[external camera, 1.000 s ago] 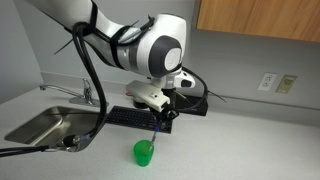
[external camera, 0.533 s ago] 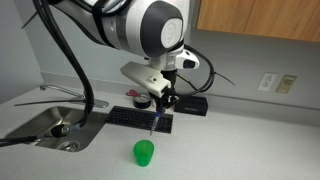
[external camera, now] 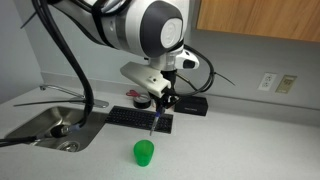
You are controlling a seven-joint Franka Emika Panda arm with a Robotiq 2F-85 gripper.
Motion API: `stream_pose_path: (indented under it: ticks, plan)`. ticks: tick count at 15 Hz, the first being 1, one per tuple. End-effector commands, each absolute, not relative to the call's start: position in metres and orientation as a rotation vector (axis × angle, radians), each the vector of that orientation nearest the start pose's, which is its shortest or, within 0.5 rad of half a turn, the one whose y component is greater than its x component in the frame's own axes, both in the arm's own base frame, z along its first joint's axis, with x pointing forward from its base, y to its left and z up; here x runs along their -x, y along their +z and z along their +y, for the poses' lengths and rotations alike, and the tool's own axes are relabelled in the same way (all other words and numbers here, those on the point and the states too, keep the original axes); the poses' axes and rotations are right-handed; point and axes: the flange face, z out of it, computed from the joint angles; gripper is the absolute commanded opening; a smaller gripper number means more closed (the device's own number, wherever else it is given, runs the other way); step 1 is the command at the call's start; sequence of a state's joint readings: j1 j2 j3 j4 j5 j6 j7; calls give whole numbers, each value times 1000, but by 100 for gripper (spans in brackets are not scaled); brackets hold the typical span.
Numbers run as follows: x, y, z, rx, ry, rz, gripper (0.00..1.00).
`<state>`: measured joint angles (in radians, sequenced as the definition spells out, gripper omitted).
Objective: Take the marker out of the cup and put it on the counter
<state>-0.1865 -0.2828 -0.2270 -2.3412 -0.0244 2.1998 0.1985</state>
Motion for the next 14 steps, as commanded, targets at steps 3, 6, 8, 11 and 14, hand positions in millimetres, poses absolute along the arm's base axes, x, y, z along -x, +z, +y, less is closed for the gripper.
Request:
stream_pose_path:
  ticks: [3, 6, 8, 11, 14]
  plan:
    - [-434, 455, -199, 2981, -226, 914, 4]
    - [-440, 454, -219, 2981, -238, 960, 4]
    - [-446, 451, -235, 2972, -282, 1018, 4]
    - [-458, 437, -264, 2970, -287, 1103, 4]
    - [-468, 410, -289, 2981, -227, 1195, 4]
